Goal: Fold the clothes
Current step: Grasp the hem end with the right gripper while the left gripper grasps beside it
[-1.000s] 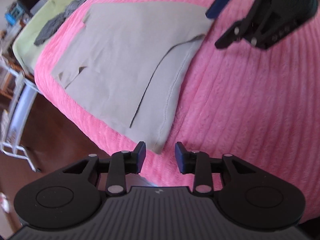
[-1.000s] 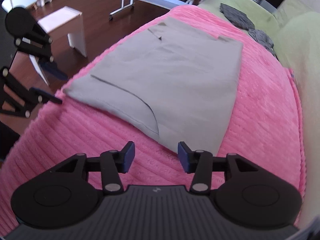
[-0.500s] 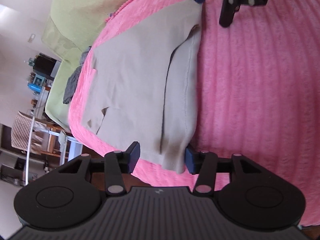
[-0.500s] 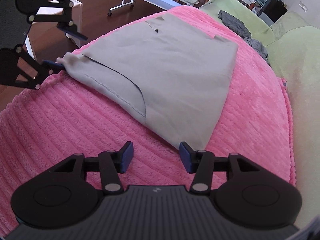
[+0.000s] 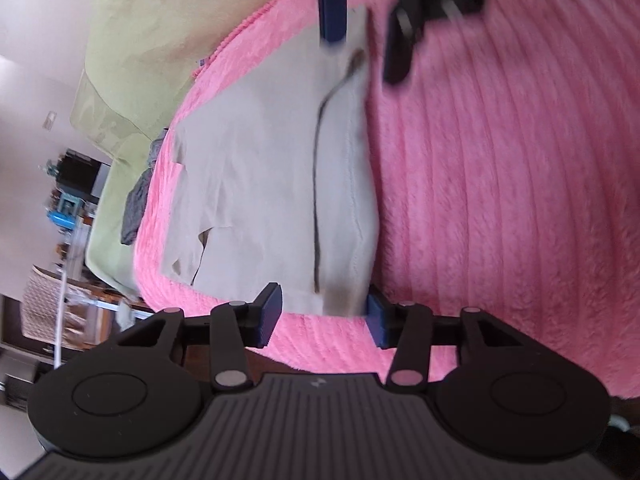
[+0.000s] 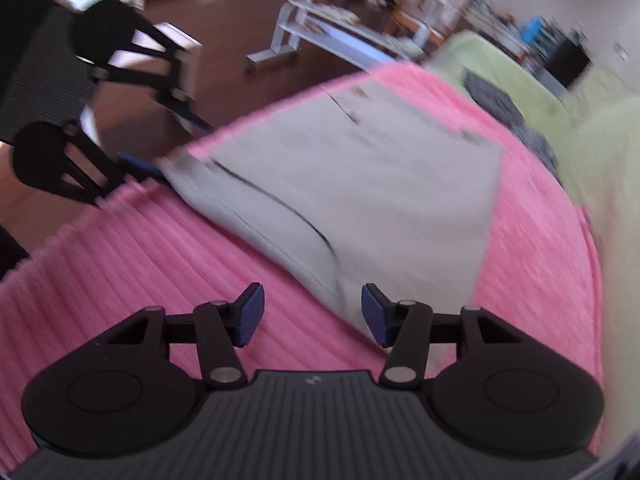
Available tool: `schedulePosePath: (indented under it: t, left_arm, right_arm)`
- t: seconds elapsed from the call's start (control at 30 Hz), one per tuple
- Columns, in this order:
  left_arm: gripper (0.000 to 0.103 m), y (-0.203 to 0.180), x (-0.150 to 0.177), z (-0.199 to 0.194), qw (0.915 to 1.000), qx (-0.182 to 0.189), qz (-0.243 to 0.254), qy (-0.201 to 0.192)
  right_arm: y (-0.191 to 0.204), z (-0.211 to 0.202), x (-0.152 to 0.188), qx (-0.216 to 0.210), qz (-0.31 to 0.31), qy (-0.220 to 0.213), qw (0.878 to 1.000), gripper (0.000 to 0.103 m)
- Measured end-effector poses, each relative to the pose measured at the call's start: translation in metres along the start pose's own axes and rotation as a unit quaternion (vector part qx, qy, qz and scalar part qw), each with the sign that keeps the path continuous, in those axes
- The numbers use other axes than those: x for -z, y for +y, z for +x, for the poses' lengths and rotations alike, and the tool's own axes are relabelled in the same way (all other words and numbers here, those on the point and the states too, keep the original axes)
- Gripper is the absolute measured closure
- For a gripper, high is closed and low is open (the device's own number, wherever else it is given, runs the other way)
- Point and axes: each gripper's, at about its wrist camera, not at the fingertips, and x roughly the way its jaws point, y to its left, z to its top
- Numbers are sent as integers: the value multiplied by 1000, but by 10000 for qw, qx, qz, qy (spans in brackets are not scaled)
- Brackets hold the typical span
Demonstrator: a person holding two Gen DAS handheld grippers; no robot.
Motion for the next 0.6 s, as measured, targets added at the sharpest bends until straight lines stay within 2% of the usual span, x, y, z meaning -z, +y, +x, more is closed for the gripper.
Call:
schedulePosePath:
  t: [0.07, 0.2, 0.23, 0.27, 0.3, 0.33, 0.47, 0.6]
  left_arm:
    - [50, 4, 3, -1, 10000, 41, 16, -44]
    - [50, 11, 7, 1, 9997, 171, 90, -147]
    - [50, 12, 10, 2, 9995, 230, 123, -165]
    - [50, 12, 12, 3, 9993, 226, 201, -197]
    - [50, 14, 14, 6, 9992, 229, 268, -211]
    - [50, 14, 17, 8, 9987, 241, 378, -230]
    - [50, 14, 25, 15, 9960, 198, 733, -474]
    - [49, 12, 25, 27, 9908, 130, 1111, -761]
  right_arm:
    - [15, 12, -10, -265, -418, -142, 9987, 65]
    - [42, 41, -19, -494, -1249, -265, 9906, 70]
    - [44, 46, -21, -511, -1300, -270, 9898, 75]
    - [44, 48, -22, -550, -1245, -280, 9903, 92]
    - [44, 50, -24, -594, -1169, -292, 9909, 99]
    - [41, 50, -27, -589, -1016, -319, 9926, 102]
    - [25, 34, -35, -556, -268, -565, 9965, 102]
    - [22, 29, -39, -530, -137, -578, 9968, 102]
